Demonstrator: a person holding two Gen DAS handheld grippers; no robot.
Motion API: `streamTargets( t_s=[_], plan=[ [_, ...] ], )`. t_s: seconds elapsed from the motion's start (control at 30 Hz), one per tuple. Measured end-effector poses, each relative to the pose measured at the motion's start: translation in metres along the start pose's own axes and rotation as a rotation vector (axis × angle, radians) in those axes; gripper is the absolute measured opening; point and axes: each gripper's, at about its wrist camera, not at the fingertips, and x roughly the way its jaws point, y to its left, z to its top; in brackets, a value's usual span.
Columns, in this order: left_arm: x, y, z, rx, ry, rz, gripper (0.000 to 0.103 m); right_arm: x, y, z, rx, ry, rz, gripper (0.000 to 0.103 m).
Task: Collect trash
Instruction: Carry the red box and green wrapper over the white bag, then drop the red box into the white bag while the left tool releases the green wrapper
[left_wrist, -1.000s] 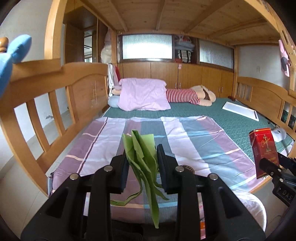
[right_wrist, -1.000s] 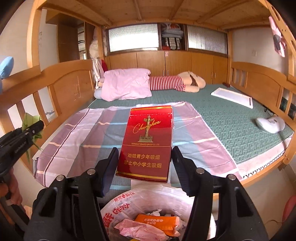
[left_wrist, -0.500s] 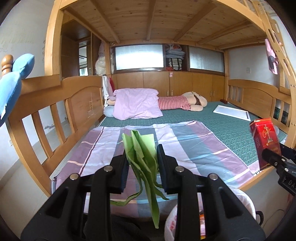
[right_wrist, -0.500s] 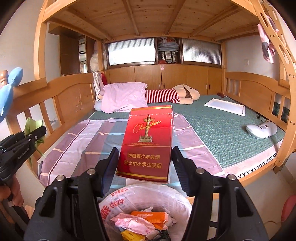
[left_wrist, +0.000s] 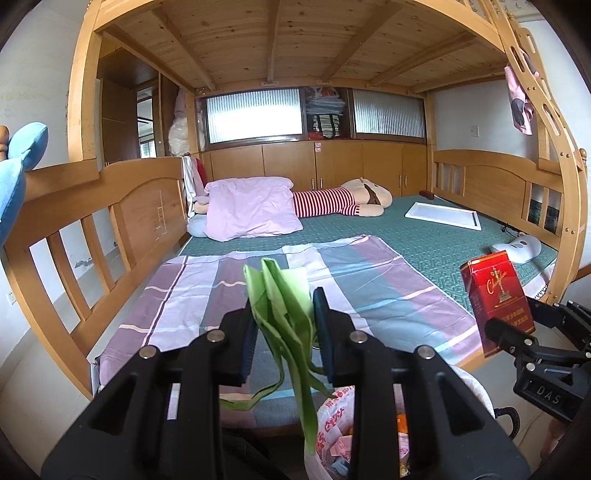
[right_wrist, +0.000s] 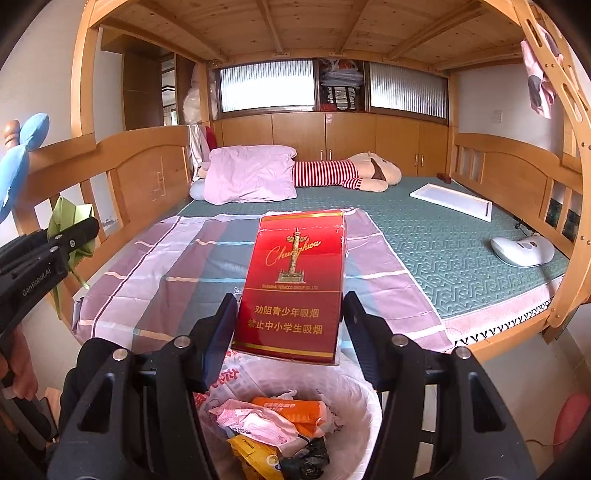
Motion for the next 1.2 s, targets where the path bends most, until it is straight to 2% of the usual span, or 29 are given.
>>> streamTargets(
  t_s=[0.23,0.43,0.67,0.97,1.03,1.2],
  plan=[
    [0.009,0.001,-0.009,-0.008,0.036,-0.021,0.029,0.012,0.003,-0.01,-0.01,0.051,0.011,0.059],
    [0.022,0.002,-0.025,-0.015,0.102,-0.036,0.029,0.027,0.004,-0.022,0.004,0.113,0.023,0.059],
    [0.024,0.001,-0.027,-0.014,0.105,-0.044,0.029,0.028,0.006,-0.022,-0.001,0.121,0.031,0.059],
    [0.027,0.003,-0.029,-0.02,0.117,-0.054,0.029,0.051,0.005,-0.041,0.011,0.236,0.055,0.06],
    [0.029,0.003,-0.03,-0.021,0.125,-0.062,0.029,0.05,0.002,-0.041,0.022,0.236,0.05,0.068],
    [0.042,-0.004,-0.039,-0.03,0.193,-0.16,0.029,0.031,-0.025,-0.025,0.104,0.147,-0.049,0.069]
  ],
)
